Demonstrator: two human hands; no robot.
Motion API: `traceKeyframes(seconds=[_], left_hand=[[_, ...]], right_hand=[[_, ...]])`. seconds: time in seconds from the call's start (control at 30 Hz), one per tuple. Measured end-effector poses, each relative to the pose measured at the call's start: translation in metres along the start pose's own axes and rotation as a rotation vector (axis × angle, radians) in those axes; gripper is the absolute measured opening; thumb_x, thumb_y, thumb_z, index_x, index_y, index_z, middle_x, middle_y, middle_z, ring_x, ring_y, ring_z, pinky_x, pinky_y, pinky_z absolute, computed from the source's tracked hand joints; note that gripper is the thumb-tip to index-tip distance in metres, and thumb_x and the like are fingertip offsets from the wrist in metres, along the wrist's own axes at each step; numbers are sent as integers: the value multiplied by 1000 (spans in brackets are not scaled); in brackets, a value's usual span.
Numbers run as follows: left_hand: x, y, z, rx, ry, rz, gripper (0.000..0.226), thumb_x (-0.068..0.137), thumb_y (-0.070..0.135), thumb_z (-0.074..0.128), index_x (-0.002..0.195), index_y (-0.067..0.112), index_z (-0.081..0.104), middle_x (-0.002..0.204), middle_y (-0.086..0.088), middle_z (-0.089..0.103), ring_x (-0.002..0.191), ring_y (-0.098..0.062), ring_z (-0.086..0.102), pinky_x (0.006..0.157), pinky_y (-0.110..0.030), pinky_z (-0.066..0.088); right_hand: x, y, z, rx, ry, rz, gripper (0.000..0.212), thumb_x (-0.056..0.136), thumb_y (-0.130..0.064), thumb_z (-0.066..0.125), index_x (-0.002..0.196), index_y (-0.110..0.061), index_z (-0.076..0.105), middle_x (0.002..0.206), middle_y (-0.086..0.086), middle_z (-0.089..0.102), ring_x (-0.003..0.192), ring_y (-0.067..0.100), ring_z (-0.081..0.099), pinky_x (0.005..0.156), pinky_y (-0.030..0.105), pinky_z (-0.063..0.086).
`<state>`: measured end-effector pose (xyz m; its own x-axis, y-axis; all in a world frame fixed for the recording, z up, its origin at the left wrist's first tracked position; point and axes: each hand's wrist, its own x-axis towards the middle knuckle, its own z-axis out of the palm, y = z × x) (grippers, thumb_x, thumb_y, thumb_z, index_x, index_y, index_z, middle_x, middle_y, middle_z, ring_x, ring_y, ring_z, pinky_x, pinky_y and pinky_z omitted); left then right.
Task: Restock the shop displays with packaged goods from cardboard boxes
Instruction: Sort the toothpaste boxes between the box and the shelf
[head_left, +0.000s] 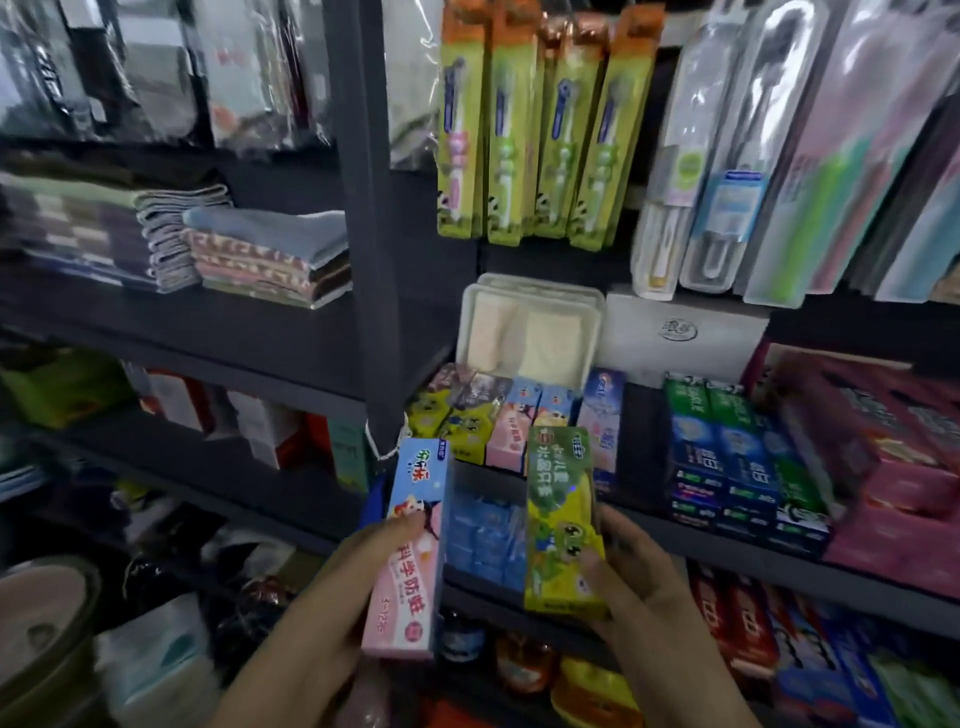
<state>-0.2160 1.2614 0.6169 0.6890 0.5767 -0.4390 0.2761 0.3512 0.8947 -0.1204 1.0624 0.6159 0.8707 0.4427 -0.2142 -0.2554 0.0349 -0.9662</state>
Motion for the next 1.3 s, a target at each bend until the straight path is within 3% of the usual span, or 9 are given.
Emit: traceKeyframes(seconds=[0.27,0.4,0.5,0.63,0.8,0.93,1.13,1.23,1.3], left_hand=[[81,20,-36,54,-74,-32,23,93,19,54,72,8,55,37,2,58,56,-20,52,52,-27,37],[99,30,-37,24,-110,-98,27,95,14,50,69,5,52,34,-7,54,53,-24,47,52,-29,33],[107,26,-42,76,-115,-107,30,96,15,49,68,4,51,35,-8,54,41,-23,52,53,-29,33],[107,27,-51,115,-140,-130,33,96,17,45,68,-1,47,34,-9,53,45,-25,52,54,-30,33],[108,19,-60,66,-153,-146,29,97,16,42,73,-1,48,38,-12,56,28,-19,55,50,-30,40],[104,21,-51,48,-112,-181,29,96,15,46,70,1,49,36,-10,55,26,-17,53,28,-16,38],[90,23,-43,29,-127,-164,24,94,18,49,76,3,52,39,-6,58,31,-14,56,44,-23,40],[72,18,-36,-12,-138,-127,27,87,25,60,94,0,55,49,-7,64,43,-18,62,49,-24,47],[54,13,-29,-94,-175,-70,42,73,33,71,105,7,61,67,-10,69,63,-25,65,65,-33,49]], right_hand=[[48,-10,61,-93,98,-94,38,90,-20,63,121,-38,53,81,-23,71,74,-6,66,65,22,53],[90,-31,90,-183,75,-117,39,89,-24,64,123,-36,50,107,-8,67,94,5,66,90,36,53],[127,-39,108,-313,111,-145,52,88,-29,66,136,-24,46,111,-4,63,100,13,63,94,41,52],[153,-45,119,-480,162,-119,58,91,-37,60,141,-21,37,102,-4,57,77,7,55,69,25,46],[159,-41,115,-741,214,-176,38,89,-42,58,118,-21,45,75,-14,52,66,2,51,61,25,40],[162,-45,115,-942,206,-192,37,89,-45,59,105,-12,52,80,0,58,81,19,61,61,26,38],[138,-47,109,-907,176,-340,44,89,-44,61,121,-16,52,85,1,60,86,18,61,75,30,49],[93,-41,105,-803,8,-335,29,89,-47,57,106,-24,58,70,-6,55,62,6,54,59,23,44],[61,-33,104,-850,-146,-213,29,86,-55,54,98,-29,57,70,-6,58,60,2,54,55,16,40]])
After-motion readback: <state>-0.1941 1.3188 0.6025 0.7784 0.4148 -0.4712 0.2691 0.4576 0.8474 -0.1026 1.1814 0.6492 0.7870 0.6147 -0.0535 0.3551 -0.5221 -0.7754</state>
